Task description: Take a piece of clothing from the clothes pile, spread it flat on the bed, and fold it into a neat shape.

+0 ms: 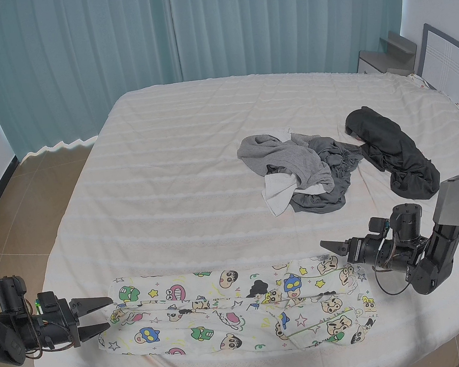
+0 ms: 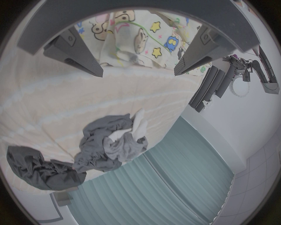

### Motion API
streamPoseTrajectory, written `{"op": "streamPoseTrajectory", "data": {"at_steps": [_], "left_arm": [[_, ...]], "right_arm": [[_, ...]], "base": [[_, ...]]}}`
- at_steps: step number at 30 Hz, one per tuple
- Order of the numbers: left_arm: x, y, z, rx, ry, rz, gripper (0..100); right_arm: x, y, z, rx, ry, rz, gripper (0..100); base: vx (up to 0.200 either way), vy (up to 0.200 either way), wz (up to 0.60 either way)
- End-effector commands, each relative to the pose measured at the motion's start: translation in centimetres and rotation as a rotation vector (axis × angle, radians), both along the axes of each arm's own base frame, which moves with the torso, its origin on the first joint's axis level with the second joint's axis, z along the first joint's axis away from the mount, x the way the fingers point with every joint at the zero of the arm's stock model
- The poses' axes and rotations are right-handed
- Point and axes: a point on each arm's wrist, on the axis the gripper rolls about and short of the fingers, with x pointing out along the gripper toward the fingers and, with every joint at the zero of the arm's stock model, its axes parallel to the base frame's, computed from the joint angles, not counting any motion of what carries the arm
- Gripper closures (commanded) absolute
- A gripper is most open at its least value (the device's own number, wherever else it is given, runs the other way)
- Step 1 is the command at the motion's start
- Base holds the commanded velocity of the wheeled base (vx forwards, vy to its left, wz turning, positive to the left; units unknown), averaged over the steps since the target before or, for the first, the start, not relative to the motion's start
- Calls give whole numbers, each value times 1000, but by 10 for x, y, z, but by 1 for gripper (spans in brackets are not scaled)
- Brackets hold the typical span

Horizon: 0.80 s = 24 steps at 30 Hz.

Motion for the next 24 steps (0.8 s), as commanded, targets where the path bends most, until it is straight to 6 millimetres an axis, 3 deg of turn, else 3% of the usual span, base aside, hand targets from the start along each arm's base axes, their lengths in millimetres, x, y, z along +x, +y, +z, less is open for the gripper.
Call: {"op": "streamPoseTrajectory", "data": {"at_steps": [1, 2, 4, 8, 10, 14, 15, 20, 24], "left_arm": [[1, 0, -5, 15, 0, -13, 0], [1, 0, -5, 15, 0, -13, 0], [1, 0, -6, 17, 4, -16, 0], [1, 0, -6, 18, 2, -16, 0], [0, 0, -7, 16, 8, -17, 0], [0, 0, -7, 16, 8, -17, 0], [0, 0, -7, 16, 8, -17, 0], [0, 0, -8, 16, 12, -17, 0], [0, 0, -9, 17, 16, -20, 0]], "right_arm": [[-5, 23, 65, 23, -112, 58, 0], [-5, 23, 65, 23, -112, 58, 0], [-5, 41, 83, -7, -40, 87, 0], [3, 63, 85, -39, -18, 94, 0], [8, 84, 75, -61, 10, 122, 0], [10, 103, 51, -126, 82, 133, 0], [12, 111, 36, -175, 107, 143, 0], [18, 116, 6, -281, 173, 147, 0], [20, 115, 2, -303, 191, 134, 0]], "base": [[0, 0, 0], [0, 0, 0], [0, 0, 0], [0, 0, 0], [0, 0, 0], [0, 0, 0], [0, 0, 0], [0, 0, 0], [0, 0, 0]]}}
